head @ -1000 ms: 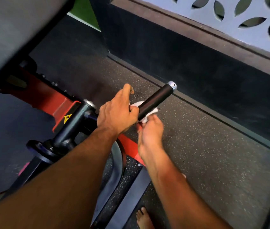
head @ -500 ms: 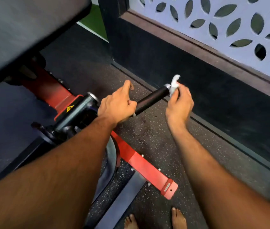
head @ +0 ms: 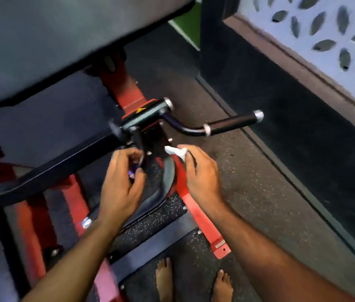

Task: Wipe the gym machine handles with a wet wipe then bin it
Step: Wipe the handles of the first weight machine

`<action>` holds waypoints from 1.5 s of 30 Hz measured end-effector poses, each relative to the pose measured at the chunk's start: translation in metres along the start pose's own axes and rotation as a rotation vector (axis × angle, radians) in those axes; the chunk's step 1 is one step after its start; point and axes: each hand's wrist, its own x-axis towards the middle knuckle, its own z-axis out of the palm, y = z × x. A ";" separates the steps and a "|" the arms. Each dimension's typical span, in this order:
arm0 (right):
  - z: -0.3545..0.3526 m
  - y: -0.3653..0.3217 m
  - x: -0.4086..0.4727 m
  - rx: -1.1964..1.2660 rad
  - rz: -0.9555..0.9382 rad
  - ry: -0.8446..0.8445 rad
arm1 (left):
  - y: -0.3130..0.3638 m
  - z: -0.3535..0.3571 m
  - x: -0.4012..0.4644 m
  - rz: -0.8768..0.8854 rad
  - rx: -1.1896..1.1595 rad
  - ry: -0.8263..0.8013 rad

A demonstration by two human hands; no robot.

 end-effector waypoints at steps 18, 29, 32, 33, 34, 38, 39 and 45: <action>0.094 -0.041 0.007 -0.356 -0.578 -0.523 | -0.115 -0.042 -0.051 -0.552 0.526 -0.437; 0.093 -0.057 0.027 -0.646 -0.642 -0.892 | -0.135 -0.049 -0.040 -0.607 0.133 -0.596; 0.088 -0.050 0.021 -0.732 -0.745 -1.005 | -0.134 -0.048 -0.047 -0.516 0.242 -0.514; 0.081 -0.048 0.021 -0.756 -0.783 -1.040 | -0.131 -0.048 -0.048 -0.479 0.307 -0.486; 0.076 -0.046 0.023 -0.758 -0.844 -1.051 | -0.129 -0.048 -0.048 -0.457 0.367 -0.470; 0.079 -0.048 0.045 -0.697 -0.975 -1.004 | -0.119 -0.045 -0.041 -0.552 0.489 -0.535; 0.086 -0.054 0.050 -0.673 -0.934 -0.999 | -0.118 -0.043 -0.040 -0.590 0.509 -0.534; 0.119 -0.068 0.042 -0.642 -0.798 -1.097 | -0.121 -0.035 -0.050 -0.557 0.530 -0.392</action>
